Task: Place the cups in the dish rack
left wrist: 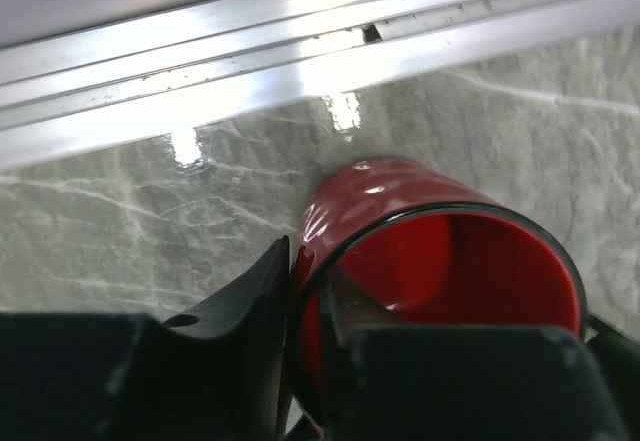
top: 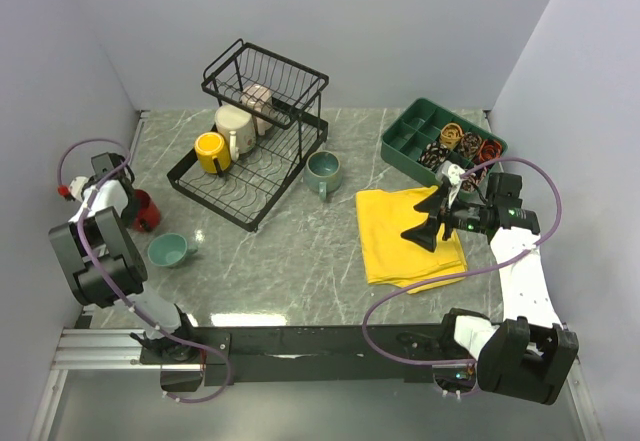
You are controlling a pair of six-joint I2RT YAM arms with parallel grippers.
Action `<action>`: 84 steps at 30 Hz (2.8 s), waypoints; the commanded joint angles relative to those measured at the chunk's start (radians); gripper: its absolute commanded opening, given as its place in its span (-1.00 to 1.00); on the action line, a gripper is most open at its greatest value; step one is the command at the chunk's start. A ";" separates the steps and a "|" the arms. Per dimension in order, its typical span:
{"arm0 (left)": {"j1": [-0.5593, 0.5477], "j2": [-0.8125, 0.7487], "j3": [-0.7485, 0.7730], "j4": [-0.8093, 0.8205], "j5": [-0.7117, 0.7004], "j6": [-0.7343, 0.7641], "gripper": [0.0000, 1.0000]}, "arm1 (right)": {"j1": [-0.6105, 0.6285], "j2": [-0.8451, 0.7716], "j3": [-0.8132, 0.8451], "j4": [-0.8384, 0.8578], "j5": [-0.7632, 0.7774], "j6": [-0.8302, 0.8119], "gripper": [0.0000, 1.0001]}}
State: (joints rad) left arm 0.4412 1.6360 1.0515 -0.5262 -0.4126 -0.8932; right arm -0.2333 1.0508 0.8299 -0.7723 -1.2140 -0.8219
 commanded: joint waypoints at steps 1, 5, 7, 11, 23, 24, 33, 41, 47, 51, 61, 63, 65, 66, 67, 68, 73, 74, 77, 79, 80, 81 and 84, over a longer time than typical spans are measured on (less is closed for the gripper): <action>0.007 -0.042 0.004 0.075 0.047 0.045 -0.65 | 0.005 -0.005 0.029 -0.008 -0.021 -0.020 0.99; 0.008 -0.077 -0.002 0.084 0.058 0.089 -0.83 | 0.005 -0.011 0.029 -0.018 -0.024 -0.028 0.99; 0.010 -0.125 -0.005 0.088 0.078 0.109 -0.94 | 0.005 -0.012 0.032 -0.027 -0.027 -0.034 0.99; 0.010 -0.257 -0.025 0.100 0.112 0.135 -0.98 | 0.005 -0.014 0.040 -0.058 -0.033 -0.065 1.00; -0.064 -0.565 -0.016 0.209 0.544 0.231 -0.98 | 0.006 -0.014 0.138 -0.087 0.034 -0.039 1.00; -0.097 -0.565 0.011 0.203 0.585 0.238 -0.98 | 0.009 -0.015 0.181 -0.075 0.050 0.002 1.00; -0.476 -0.694 0.021 0.152 0.629 0.188 -0.98 | 0.268 0.046 0.543 -0.105 0.351 0.316 1.00; -0.702 -0.788 0.004 0.029 0.556 0.084 -0.98 | 0.662 0.087 0.653 0.042 0.730 0.680 1.00; -1.042 -0.765 0.030 -0.003 0.130 -0.078 -0.98 | 0.848 0.175 0.782 0.067 0.972 0.919 1.00; -1.267 -0.645 0.108 -0.066 -0.110 -0.180 -0.98 | 0.911 0.238 0.813 0.076 1.074 1.000 1.00; -1.477 -0.331 0.352 -0.267 -0.351 -0.322 -0.98 | 1.020 0.270 0.707 0.068 1.274 1.005 1.00; -1.493 -0.308 0.360 -0.270 -0.362 -0.335 -0.98 | 1.026 0.265 0.692 0.058 1.286 1.001 0.97; -1.500 -0.295 0.358 -0.270 -0.373 -0.343 -0.98 | 1.034 0.265 0.661 0.044 1.291 0.997 0.91; -1.501 -0.286 0.355 -0.270 -0.373 -0.348 -0.98 | 1.037 0.267 0.649 0.044 1.295 0.997 0.89; -1.500 -0.280 0.351 -0.259 -0.371 -0.349 -0.98 | 1.042 0.267 0.617 0.048 1.303 0.991 0.88; -1.501 -0.277 0.349 -0.255 -0.368 -0.349 -0.98 | 1.057 0.267 0.604 0.060 1.315 0.988 0.83; -1.501 -0.239 0.361 -0.267 -0.367 -0.378 -0.98 | 1.092 0.304 0.577 0.084 1.420 0.968 0.73; -1.503 -0.237 0.360 -0.259 -0.361 -0.383 -0.98 | 1.094 0.310 0.578 0.093 1.421 0.969 0.64; -1.503 -0.229 0.357 -0.261 -0.356 -0.398 -0.98 | 1.095 0.336 0.594 0.100 1.429 0.972 0.49; -1.501 -0.229 0.357 -0.267 -0.361 -0.412 -0.98 | 1.098 0.357 0.613 0.096 1.435 0.975 0.49; -1.501 -0.229 0.355 -0.264 -0.361 -0.414 -0.98 | 1.098 0.360 0.620 0.093 1.426 0.975 0.44; -1.501 -0.234 0.355 -0.253 -0.359 -0.414 -0.98 | 1.098 0.368 0.623 0.093 1.420 0.981 0.43; -1.503 -0.240 0.349 -0.242 -0.365 -0.429 -0.98 | 1.098 0.379 0.626 0.091 1.395 1.000 0.24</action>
State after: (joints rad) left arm -1.0573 1.4273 1.3483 -0.8463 -0.7273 -1.2709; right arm 0.8597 1.4193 1.4082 -0.7055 0.1741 0.1616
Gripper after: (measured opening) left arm 0.167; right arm 0.664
